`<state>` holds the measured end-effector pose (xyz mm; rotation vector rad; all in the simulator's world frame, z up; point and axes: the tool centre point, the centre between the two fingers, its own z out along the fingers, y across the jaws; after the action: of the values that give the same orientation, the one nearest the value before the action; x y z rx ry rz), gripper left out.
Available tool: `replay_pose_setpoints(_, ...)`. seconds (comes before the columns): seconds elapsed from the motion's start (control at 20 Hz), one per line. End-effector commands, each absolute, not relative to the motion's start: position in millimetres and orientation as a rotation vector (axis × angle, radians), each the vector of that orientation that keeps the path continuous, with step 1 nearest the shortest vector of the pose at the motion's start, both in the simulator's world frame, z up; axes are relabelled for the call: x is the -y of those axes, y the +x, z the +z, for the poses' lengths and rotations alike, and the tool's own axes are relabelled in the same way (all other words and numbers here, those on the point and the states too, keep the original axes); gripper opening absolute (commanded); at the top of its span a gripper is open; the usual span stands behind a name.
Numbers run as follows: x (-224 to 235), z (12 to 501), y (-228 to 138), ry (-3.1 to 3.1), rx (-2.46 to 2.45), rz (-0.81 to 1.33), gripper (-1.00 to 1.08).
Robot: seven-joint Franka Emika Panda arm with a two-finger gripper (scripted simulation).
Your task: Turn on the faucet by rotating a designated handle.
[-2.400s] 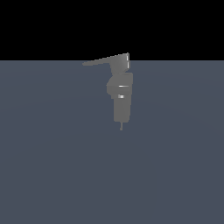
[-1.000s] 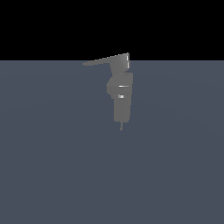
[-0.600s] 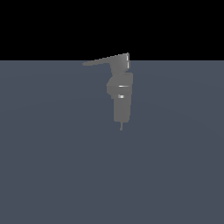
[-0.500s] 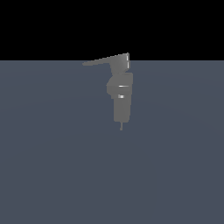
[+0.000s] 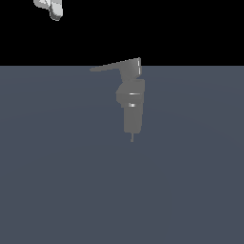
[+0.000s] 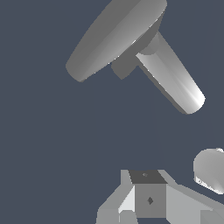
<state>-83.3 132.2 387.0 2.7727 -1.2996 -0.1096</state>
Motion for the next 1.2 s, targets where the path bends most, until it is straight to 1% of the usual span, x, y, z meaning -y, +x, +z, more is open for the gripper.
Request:
replay_pose_setpoints(0.0,-134,379,-71,2.732,1.376,-0.118,-1.00)
replay_pose_setpoints(0.6,-129,338,-8,2.490,1.738,-0.158,-1.00)
replay_pose_setpoints(1.15,-102,292,53,2.179,2.081,-0.196,-1.00)
